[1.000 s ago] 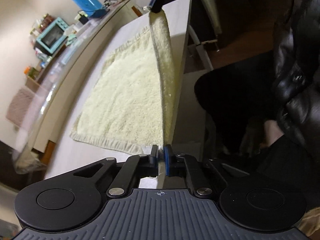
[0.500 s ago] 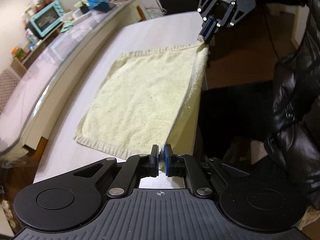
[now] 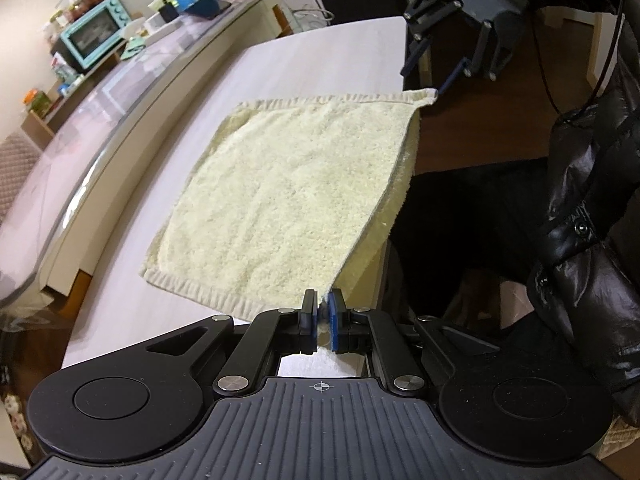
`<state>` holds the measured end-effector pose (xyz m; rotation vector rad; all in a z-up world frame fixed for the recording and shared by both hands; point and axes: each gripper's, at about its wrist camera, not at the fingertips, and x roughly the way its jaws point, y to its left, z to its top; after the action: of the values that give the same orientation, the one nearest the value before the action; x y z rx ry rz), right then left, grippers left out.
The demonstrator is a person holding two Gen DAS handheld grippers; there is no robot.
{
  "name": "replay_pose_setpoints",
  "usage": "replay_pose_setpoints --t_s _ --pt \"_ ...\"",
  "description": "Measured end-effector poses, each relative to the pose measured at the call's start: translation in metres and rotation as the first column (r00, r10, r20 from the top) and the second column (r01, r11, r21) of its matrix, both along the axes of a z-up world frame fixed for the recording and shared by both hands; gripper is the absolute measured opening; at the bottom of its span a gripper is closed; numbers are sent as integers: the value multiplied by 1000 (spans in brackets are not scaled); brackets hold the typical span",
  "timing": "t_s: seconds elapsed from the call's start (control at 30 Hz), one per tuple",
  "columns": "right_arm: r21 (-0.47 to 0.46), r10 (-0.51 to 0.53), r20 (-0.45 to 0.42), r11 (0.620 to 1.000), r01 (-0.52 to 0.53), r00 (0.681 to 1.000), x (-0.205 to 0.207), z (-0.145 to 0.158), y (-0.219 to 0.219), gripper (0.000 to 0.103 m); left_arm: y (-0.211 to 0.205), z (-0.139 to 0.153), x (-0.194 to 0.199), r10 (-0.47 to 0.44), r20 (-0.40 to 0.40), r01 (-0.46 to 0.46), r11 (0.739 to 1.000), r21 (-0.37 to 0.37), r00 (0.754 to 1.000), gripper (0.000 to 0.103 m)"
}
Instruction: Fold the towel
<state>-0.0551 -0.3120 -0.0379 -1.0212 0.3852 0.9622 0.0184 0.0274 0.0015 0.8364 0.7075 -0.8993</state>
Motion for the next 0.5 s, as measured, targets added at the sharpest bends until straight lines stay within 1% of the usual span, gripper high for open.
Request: replay_pose_setpoints --t_s 0.03,0.17,0.3,0.33,0.37,0.4,0.43,0.47,0.5 --pt "-7 7 9 1000 -7 1000 -2 -2 0 45 0 0 -1 1 -1 -1 1000 1 1000 6" --pt "-62 64 95 996 -58 993 -17 -13 8 45 1 1 -2 8 -3 -8 1000 -2 1000 6" --pt "-111 128 177 988 -110 976 -25 -18 16 44 1 2 -2 12 -2 -12 1000 -3 1000 6" --pt "-120 141 183 985 -120 973 -25 -18 18 40 1 2 -2 13 -2 -13 1000 -2 1000 6" --pt "-134 152 176 982 -130 973 -24 -18 20 31 1 2 -2 15 -4 -15 1000 -1 1000 6" --pt "-145 154 171 981 -130 973 -23 -18 20 24 1 2 -3 16 -3 -16 1000 0 1000 6" --pt "-152 153 165 980 -128 974 -21 -18 20 14 1 1 -3 18 -2 -18 1000 1 1000 6" --pt "-154 150 160 980 -125 976 -20 -17 20 7 2 1 -3 21 -6 -21 1000 -1 1000 6" --pt "-152 144 155 981 -121 977 -19 -16 19 7 2 1 -2 23 -9 -23 1000 -2 1000 6"
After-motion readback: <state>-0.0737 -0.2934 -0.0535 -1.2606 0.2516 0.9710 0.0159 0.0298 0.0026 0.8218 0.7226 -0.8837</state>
